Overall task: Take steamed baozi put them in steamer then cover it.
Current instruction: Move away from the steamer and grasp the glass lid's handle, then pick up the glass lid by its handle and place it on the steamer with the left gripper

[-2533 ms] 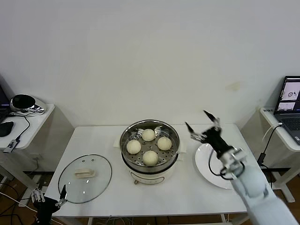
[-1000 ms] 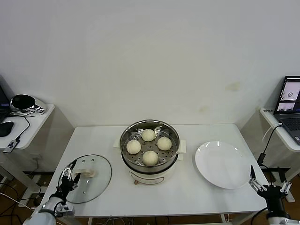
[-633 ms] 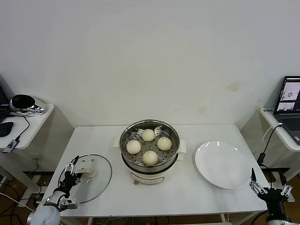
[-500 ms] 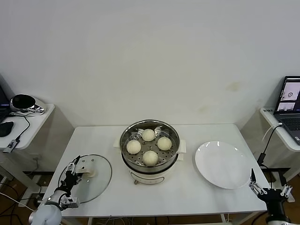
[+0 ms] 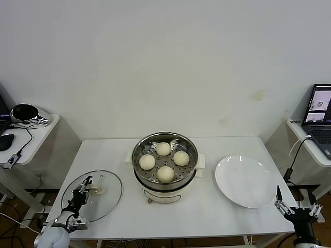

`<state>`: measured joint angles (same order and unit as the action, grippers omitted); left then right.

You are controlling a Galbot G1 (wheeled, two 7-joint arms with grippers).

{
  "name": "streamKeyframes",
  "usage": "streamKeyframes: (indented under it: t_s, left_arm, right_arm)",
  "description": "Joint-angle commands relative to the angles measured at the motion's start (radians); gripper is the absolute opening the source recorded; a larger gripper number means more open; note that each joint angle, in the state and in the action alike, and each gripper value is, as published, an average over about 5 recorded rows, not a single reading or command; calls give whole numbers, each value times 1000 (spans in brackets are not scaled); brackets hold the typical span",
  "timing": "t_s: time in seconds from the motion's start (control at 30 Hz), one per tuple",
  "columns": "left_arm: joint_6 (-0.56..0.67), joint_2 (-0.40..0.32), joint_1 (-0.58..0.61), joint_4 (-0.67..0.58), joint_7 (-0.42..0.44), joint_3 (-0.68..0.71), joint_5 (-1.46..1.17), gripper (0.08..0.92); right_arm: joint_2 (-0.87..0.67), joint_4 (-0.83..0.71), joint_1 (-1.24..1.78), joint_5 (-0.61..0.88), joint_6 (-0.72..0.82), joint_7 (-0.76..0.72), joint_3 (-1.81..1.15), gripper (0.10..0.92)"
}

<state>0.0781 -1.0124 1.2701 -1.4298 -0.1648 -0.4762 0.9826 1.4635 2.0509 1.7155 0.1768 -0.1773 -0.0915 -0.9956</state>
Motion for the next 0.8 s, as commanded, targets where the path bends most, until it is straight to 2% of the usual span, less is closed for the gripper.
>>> streamKeyframes:
  t_s: [0.03, 0.23, 0.37, 0.53, 0.67, 0.8]
  left_arm:
    - [-24, 20, 67, -119, -46, -45, -4, 299]
    - [-103, 53, 175, -321, -44, -138, -24, 152]
    - [-199, 84, 220, -471, -2, -201, -79, 140]
    - [-337, 144, 209, -620, 101, -235, -126, 140]
    - [-425, 204, 169, -722, 156, -180, -135, 140]
    - [-509, 247, 64, -776, 170, -1, -152, 140]
  right_arm:
    - [1, 2, 0, -2, -2, -2, 7, 823]
    - [-6, 8, 3, -6, -4, -5, 19, 823]
    - [-8, 12, 2, -10, -4, -7, 32, 823]
    - [-9, 14, 1, -24, -12, -10, 52, 823]
    - [-5, 17, 4, -52, -30, -10, 59, 823]
    - [10, 22, 8, -102, -46, -8, 67, 823]
